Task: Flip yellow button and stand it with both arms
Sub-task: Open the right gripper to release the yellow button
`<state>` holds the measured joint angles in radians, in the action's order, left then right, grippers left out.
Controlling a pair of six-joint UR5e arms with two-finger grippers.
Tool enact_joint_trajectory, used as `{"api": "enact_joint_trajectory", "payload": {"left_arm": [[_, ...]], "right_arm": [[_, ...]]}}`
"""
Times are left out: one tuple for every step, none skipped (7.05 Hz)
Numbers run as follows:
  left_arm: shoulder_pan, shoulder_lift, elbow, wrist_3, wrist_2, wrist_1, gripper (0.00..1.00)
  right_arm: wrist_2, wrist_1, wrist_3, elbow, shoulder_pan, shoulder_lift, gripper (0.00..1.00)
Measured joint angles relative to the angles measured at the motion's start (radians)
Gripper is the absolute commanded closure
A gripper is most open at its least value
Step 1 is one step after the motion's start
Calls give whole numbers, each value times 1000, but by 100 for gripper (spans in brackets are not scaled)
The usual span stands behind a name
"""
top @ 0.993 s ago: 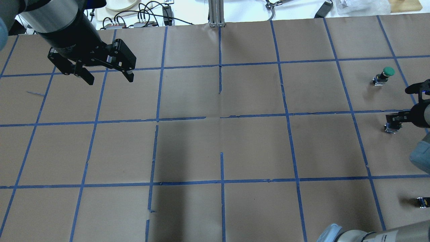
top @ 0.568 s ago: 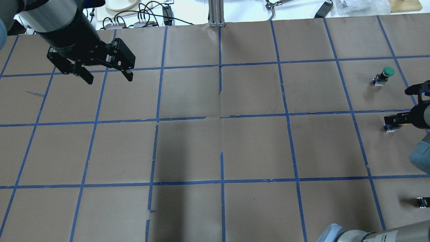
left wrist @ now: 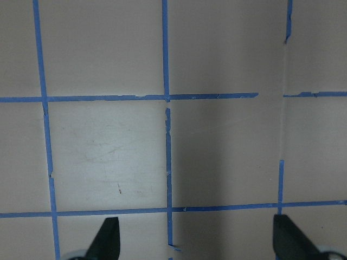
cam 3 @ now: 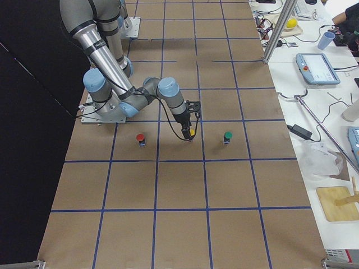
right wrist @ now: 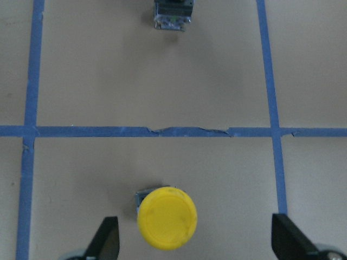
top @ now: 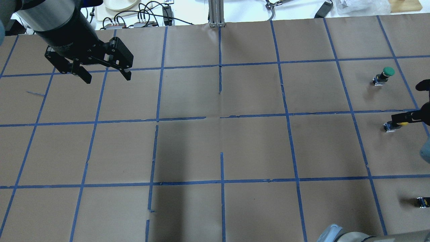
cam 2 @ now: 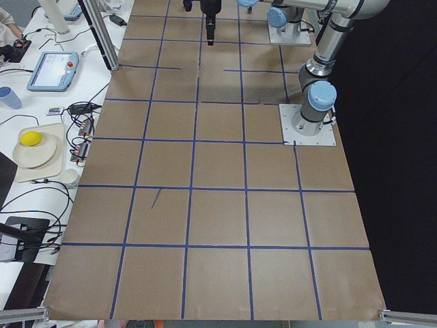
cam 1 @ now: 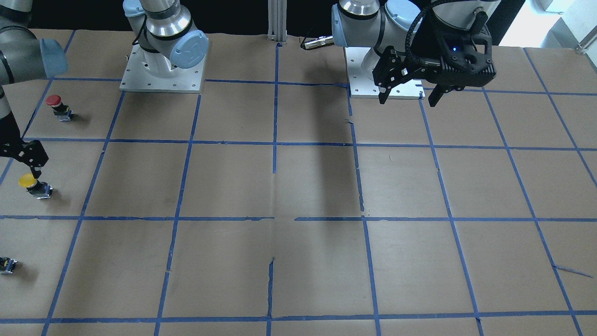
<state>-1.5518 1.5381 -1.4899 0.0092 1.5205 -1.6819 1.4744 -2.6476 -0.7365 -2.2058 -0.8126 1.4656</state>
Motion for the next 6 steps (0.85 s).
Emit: {"api": "enact_joint_trajectory", "payload": {"left_arm": [[9,-2,1,0,2,-3,0],[16,-3,3,0,2,-6,0],[20,-4,5,0,3,-8,0],[20,-5,6,0,3,-8,0],[21,-7,4,0,3,-8,0],[21,-8,6,0,3,-8,0]], "right_arm": [[10,183,37,73,-7,49,0],[15,352,90,143,-25,88,0],[20,491,153,206,-54,109,0],[33,626,225,278,-93,117,0],[61,752,289,355,-143,118,0],[91,863,365,431,-207,116,0]]}}
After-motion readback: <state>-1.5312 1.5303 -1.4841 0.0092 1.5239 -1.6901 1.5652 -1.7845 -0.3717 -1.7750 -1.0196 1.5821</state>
